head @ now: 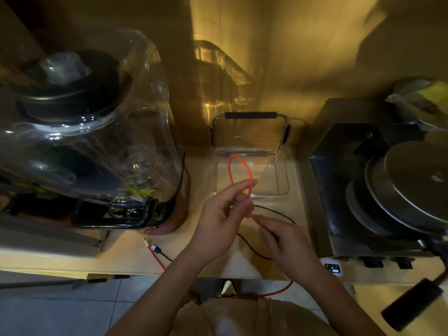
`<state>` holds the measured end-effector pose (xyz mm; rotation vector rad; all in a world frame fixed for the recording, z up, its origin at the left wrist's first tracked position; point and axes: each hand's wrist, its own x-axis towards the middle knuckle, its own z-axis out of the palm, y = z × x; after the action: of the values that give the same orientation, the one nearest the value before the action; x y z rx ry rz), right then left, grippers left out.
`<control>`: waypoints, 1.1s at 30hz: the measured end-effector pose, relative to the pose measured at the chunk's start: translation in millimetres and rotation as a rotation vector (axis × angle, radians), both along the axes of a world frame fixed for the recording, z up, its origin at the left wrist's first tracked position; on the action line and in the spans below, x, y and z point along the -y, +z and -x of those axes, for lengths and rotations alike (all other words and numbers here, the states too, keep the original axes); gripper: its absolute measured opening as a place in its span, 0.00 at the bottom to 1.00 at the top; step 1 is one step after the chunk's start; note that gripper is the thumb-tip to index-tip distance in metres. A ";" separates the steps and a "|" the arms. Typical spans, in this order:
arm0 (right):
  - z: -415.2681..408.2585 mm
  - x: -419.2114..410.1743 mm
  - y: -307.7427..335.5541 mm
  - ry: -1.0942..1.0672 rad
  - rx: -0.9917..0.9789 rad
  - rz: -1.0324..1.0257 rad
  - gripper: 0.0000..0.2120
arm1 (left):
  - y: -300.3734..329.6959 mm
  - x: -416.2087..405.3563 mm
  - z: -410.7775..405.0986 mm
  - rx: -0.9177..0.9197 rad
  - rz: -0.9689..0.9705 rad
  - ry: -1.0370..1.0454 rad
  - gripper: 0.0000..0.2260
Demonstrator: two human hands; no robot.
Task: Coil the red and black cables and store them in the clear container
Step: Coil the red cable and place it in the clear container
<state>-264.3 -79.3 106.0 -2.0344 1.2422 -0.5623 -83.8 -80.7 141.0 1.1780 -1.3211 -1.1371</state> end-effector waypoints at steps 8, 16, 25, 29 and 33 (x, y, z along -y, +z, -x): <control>-0.6 2.1 6.3 0.093 -0.046 -0.084 0.07 | -3.5 5.7 -3.2 0.425 0.173 -0.085 0.15; -2.9 3.5 13.8 0.066 0.007 -0.030 0.13 | -12.6 4.3 -13.9 0.823 0.138 -0.269 0.19; 11.8 13.0 17.7 -0.034 -0.011 -0.024 0.06 | -12.7 -1.7 -27.5 0.849 0.185 -0.240 0.16; 24.4 13.8 21.3 -0.069 0.027 -0.023 0.04 | -3.3 -6.4 -39.1 0.882 0.226 -0.175 0.13; 30.8 12.4 18.5 -0.108 0.048 -0.051 0.03 | 5.6 -9.9 -50.2 0.850 0.199 -0.116 0.07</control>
<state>-295.1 -91.7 124.6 -1.9095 1.3298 -0.6197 -33.7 -70.8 146.6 1.5138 -2.1011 -0.5458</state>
